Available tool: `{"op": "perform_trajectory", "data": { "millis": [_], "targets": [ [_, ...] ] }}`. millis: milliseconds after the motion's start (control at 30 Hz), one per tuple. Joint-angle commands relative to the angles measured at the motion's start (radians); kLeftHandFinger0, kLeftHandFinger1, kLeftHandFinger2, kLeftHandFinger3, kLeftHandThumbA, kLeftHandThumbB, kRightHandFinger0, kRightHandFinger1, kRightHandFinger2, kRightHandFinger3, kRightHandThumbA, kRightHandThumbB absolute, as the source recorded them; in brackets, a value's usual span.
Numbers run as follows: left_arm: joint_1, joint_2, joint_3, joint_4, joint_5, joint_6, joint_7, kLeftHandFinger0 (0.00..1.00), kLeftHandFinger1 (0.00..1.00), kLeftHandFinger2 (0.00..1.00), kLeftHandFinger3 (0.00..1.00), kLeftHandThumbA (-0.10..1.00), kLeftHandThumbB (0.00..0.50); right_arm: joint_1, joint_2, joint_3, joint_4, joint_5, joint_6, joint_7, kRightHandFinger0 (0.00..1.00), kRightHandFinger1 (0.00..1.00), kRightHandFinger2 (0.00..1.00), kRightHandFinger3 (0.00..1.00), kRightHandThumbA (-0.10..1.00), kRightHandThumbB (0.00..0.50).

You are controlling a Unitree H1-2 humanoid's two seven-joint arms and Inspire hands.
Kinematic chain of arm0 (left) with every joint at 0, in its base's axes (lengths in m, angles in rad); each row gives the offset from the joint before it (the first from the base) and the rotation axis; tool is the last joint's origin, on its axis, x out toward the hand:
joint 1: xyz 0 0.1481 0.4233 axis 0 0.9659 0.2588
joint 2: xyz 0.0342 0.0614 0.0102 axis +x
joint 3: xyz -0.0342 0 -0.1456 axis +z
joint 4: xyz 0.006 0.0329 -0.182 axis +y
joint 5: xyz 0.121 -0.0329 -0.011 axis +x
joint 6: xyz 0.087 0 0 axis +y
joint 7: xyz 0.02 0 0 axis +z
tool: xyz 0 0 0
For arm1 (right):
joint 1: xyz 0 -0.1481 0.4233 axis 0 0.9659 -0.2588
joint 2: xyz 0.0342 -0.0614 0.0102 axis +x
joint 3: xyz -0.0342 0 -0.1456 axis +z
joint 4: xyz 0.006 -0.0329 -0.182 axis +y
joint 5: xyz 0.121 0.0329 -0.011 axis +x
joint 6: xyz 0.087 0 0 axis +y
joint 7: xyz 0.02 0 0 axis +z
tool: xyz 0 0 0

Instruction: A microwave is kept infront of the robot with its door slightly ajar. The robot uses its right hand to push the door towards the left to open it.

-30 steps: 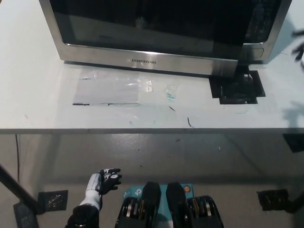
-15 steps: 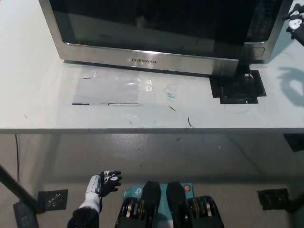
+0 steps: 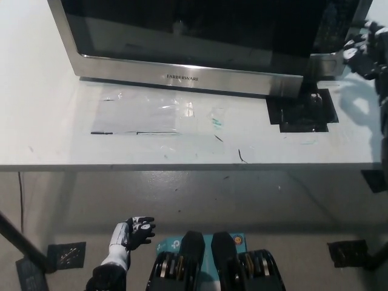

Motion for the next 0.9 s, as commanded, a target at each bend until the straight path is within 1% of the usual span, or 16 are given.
{"op": "perform_trajectory", "data": {
  "millis": [0, 33, 100, 167, 233, 300, 333, 367, 433, 500, 567, 633, 667, 733, 833, 867],
  "targets": [
    [-0.015, 0.004, -0.006, -0.016, 0.01, -0.027, 0.011, 0.68, 0.56, 0.56, 0.51, 0.14, 0.0, -0.093, 0.006, 0.015, 0.019, -0.037, -0.064, -0.034, 0.12, 0.23, 0.37, 0.64, 0.19, 0.203],
    [-0.017, 0.003, -0.003, -0.016, 0.006, -0.026, 0.008, 0.67, 0.55, 0.55, 0.5, 0.15, 0.0, -0.113, 0.025, 0.018, 0.045, -0.034, -0.079, -0.042, 0.09, 0.19, 0.34, 0.62, 0.17, 0.207],
    [-0.018, 0.004, -0.007, -0.016, 0.011, -0.026, 0.01, 0.68, 0.56, 0.56, 0.51, 0.15, 0.0, -0.12, 0.042, 0.022, 0.044, -0.037, -0.071, -0.048, 0.11, 0.2, 0.36, 0.62, 0.21, 0.22],
    [-0.019, 0.006, -0.007, -0.011, 0.007, -0.032, -0.001, 0.64, 0.54, 0.57, 0.53, 0.14, 0.0, -0.122, 0.057, 0.034, 0.032, -0.045, -0.06, -0.043, 0.12, 0.22, 0.38, 0.62, 0.24, 0.229],
    [-0.02, 0.002, 0.01, -0.016, -0.013, -0.014, -0.002, 0.61, 0.52, 0.55, 0.51, 0.12, 0.001, -0.119, 0.063, 0.042, 0.02, -0.052, -0.061, -0.04, 0.11, 0.2, 0.37, 0.6, 0.25, 0.221],
    [-0.021, 0.006, -0.004, -0.016, 0.006, -0.024, 0.006, 0.61, 0.52, 0.55, 0.53, 0.12, 0.0, -0.128, 0.08, 0.06, 0.027, -0.061, -0.068, -0.031, 0.16, 0.22, 0.36, 0.57, 0.24, 0.218],
    [-0.024, 0.008, -0.006, -0.005, 0.006, -0.031, 0.002, 0.64, 0.53, 0.55, 0.53, 0.13, 0.0, -0.129, 0.088, 0.063, 0.016, -0.064, -0.052, -0.033, 0.17, 0.22, 0.35, 0.57, 0.25, 0.224],
    [-0.026, 0.007, -0.004, -0.007, 0.008, -0.012, 0.011, 0.63, 0.53, 0.55, 0.52, 0.15, 0.007, -0.127, 0.093, 0.068, 0.011, -0.066, -0.052, -0.033, 0.18, 0.23, 0.34, 0.56, 0.25, 0.222],
    [-0.025, 0.006, 0.006, -0.005, -0.013, -0.023, -0.012, 0.66, 0.55, 0.58, 0.55, 0.11, 0.0, -0.124, 0.098, 0.072, 0.003, -0.065, -0.057, -0.031, 0.18, 0.22, 0.34, 0.56, 0.24, 0.221],
    [-0.023, 0.011, -0.013, -0.009, 0.013, -0.022, -0.002, 0.67, 0.57, 0.6, 0.57, 0.16, 0.0, -0.093, 0.123, 0.082, -0.066, -0.064, -0.024, -0.028, 0.14, 0.22, 0.37, 0.57, 0.24, 0.226],
    [-0.022, 0.01, -0.011, -0.009, 0.008, -0.027, 0.001, 0.67, 0.56, 0.6, 0.56, 0.15, 0.0, -0.079, 0.131, 0.08, -0.094, -0.055, -0.012, -0.02, 0.12, 0.21, 0.36, 0.57, 0.24, 0.231],
    [-0.023, 0.009, -0.011, -0.008, 0.008, -0.026, 0.001, 0.67, 0.57, 0.6, 0.57, 0.15, 0.0, -0.051, 0.138, 0.089, -0.141, -0.054, -0.017, -0.007, 0.13, 0.21, 0.36, 0.57, 0.23, 0.219],
    [-0.023, 0.009, -0.01, -0.009, 0.008, -0.018, 0.004, 0.67, 0.56, 0.59, 0.56, 0.15, 0.002, -0.037, 0.141, 0.09, -0.161, -0.052, -0.017, -0.005, 0.09, 0.18, 0.33, 0.56, 0.23, 0.231],
    [-0.033, 0.012, -0.009, -0.013, 0.01, -0.006, 0.01, 0.66, 0.56, 0.59, 0.56, 0.14, 0.0, -0.006, 0.154, 0.085, -0.211, -0.032, -0.018, 0.005, 0.06, 0.15, 0.32, 0.55, 0.23, 0.227],
    [-0.028, 0.011, -0.011, -0.023, 0.012, -0.007, 0.009, 0.68, 0.59, 0.61, 0.57, 0.14, 0.0, 0.065, 0.173, 0.089, -0.328, -0.023, 0.024, 0.012, 0.07, 0.16, 0.32, 0.58, 0.25, 0.221],
    [-0.026, 0.012, -0.011, -0.026, 0.012, -0.007, 0.009, 0.66, 0.56, 0.59, 0.55, 0.13, 0.0, 0.106, 0.183, 0.094, -0.384, -0.018, 0.04, 0.016, 0.09, 0.18, 0.33, 0.6, 0.27, 0.212]
  ]
}}
